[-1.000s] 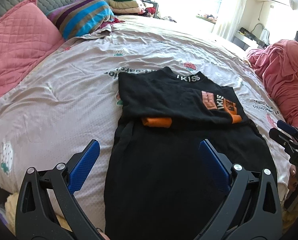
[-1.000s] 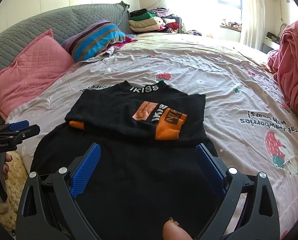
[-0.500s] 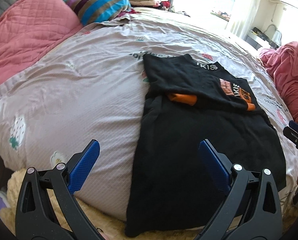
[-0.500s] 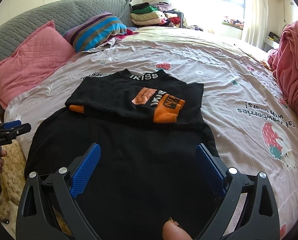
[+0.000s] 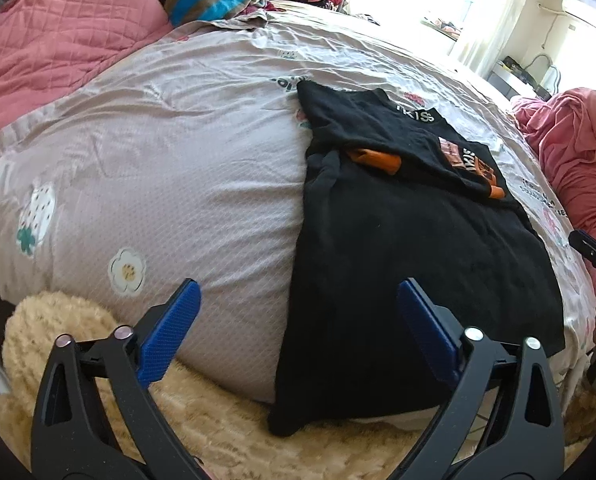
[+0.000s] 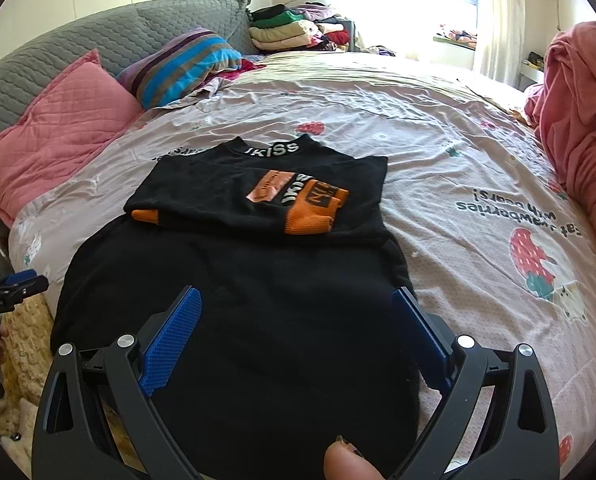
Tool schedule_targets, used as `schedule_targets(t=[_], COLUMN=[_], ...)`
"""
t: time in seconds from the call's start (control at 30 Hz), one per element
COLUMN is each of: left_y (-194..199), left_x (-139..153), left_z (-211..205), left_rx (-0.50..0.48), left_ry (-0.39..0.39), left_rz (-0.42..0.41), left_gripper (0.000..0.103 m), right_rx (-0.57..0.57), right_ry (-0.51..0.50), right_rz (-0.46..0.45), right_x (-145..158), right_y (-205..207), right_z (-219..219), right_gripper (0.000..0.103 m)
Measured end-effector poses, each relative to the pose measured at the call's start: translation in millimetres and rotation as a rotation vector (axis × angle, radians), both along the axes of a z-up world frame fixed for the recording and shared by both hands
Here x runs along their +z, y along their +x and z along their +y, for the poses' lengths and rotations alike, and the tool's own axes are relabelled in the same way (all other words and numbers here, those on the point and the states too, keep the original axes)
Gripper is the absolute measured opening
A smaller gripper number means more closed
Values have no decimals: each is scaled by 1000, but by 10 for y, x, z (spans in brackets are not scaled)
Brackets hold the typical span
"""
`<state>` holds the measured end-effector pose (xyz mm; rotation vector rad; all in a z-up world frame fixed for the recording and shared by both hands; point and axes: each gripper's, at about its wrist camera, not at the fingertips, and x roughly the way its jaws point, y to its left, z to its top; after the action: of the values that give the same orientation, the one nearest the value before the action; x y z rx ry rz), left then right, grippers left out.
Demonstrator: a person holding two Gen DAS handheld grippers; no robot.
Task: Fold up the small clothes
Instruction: 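Move both grippers to the hem edge and close the left gripper on it, then close the right gripper on the hem while the left gripper holds it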
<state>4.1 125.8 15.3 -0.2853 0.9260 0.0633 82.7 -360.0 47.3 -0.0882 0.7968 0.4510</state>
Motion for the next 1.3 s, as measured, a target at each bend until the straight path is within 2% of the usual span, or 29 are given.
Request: schedule_targets(t=[0.13, 0.17, 0.23, 0.33, 0.63, 0.77, 1.03, 1.13, 1.2, 1.3], left_y=[-80, -93, -123, -152, -187, -183, -238, -245, -254, -263], left_x=[-60, -78, -119, -204, -423, -512, -531, -542, -555, -568], left_z=[67, 71, 65, 43, -58, -45, -45, -74, -93, -115], left_rx=[2, 1, -9, -34, -79, -78, -81, -90, -94, -99], left_ry=[-39, -45, -54, -80, -80, -124, -140, -132, -126, -113], left_rz=[18, 24, 37, 72, 159, 173, 170, 177, 181, 186], left_gripper=[58, 56, 41, 28, 26, 25, 25, 26, 26, 26], right_rx=[-15, -17, -17, -17, -16, 7, 57, 70, 79, 79], right_ry=[-3, -4, -7, -18, -62, -96, -117, -118, -110, -100], right_rz=[3, 4, 6, 9, 19, 35, 157, 201, 240, 292], right_x=[-14, -21, -31, -50, -78, -126, -338, -430, -497, -587], right_y=[-7, -8, -22, -52, -181, -252, -426, -491, -524, -545], right_z=[-84, -96, -121, -155, -331, -408, -570, -609, -649, -707], right_gripper=[95, 95, 95, 95, 95, 95, 95, 89, 77, 68])
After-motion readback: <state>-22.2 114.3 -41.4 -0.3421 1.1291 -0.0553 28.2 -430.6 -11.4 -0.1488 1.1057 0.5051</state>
